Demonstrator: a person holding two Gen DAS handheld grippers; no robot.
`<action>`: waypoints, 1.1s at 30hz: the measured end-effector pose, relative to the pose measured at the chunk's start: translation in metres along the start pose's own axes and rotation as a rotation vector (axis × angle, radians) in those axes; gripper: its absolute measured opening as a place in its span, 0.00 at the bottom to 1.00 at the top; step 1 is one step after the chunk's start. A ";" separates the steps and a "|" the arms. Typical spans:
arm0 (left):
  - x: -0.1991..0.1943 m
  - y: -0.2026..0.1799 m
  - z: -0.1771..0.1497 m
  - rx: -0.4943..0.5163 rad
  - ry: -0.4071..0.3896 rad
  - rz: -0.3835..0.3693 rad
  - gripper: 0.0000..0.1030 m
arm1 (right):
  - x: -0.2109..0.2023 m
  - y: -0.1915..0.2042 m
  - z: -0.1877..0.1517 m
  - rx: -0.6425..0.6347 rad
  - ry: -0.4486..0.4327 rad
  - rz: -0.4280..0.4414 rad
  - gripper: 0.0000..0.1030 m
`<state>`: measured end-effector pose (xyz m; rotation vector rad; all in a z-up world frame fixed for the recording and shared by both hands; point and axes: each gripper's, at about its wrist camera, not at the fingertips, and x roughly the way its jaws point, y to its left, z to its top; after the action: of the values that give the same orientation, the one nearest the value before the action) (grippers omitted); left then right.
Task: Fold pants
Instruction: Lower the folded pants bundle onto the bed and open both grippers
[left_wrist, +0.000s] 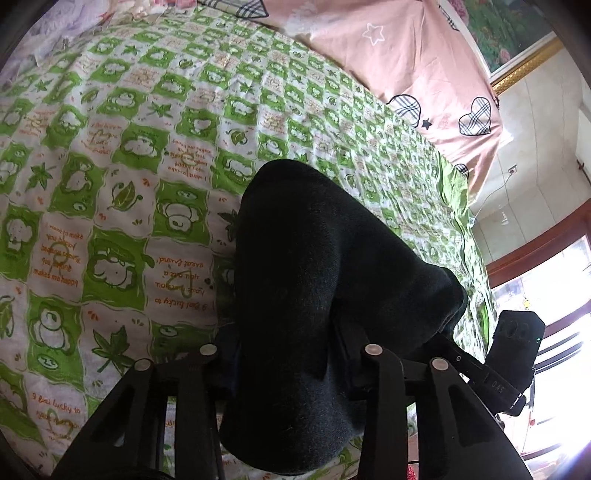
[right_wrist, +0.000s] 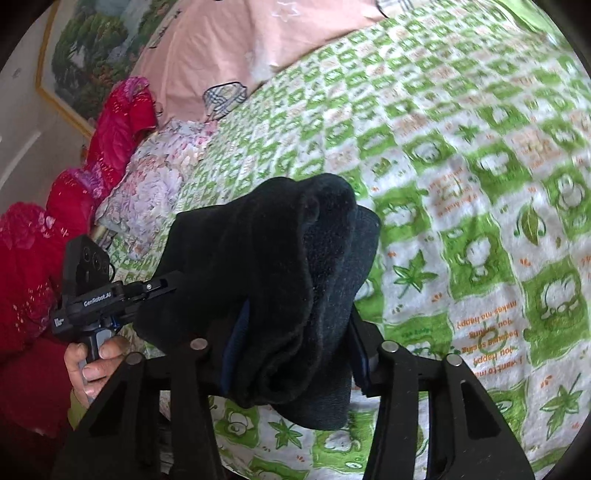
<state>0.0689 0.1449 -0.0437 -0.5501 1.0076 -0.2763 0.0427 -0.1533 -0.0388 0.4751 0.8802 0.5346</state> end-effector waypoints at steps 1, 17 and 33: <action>-0.003 -0.002 0.001 0.002 -0.007 0.000 0.34 | -0.001 0.004 0.003 -0.020 -0.005 -0.001 0.44; -0.036 -0.012 0.069 0.030 -0.191 0.072 0.32 | 0.041 0.025 0.103 -0.109 -0.060 0.048 0.42; -0.006 0.035 0.096 -0.018 -0.197 0.183 0.32 | 0.116 0.028 0.134 -0.138 0.039 0.033 0.42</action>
<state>0.1471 0.2060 -0.0192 -0.4874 0.8633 -0.0490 0.2061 -0.0835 -0.0168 0.3551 0.8674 0.6324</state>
